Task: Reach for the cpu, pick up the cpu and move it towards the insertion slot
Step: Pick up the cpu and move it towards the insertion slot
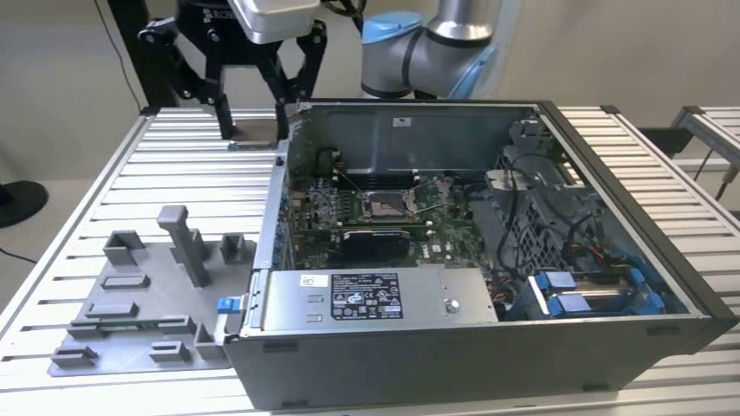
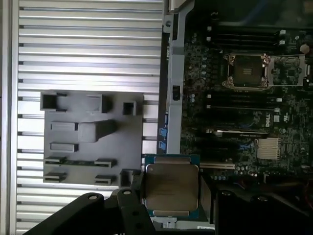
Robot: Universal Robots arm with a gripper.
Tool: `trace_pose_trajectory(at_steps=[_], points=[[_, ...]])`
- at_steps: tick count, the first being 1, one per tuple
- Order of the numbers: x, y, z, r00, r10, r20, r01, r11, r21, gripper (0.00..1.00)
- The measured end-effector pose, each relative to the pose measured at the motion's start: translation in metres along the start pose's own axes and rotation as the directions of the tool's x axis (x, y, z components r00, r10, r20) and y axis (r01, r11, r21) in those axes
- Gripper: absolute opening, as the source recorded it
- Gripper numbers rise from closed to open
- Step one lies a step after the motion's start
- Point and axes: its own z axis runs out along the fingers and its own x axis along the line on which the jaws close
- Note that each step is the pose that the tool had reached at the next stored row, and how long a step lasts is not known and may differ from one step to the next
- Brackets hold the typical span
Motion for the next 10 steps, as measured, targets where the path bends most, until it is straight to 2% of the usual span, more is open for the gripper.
trace_pose_trajectory(at_steps=[10], points=[[-0.0456, -0.0007, 0.0003, 1.0000, 0.000, 0.0000, 0.000, 1.0000, 0.0000, 0.00]])
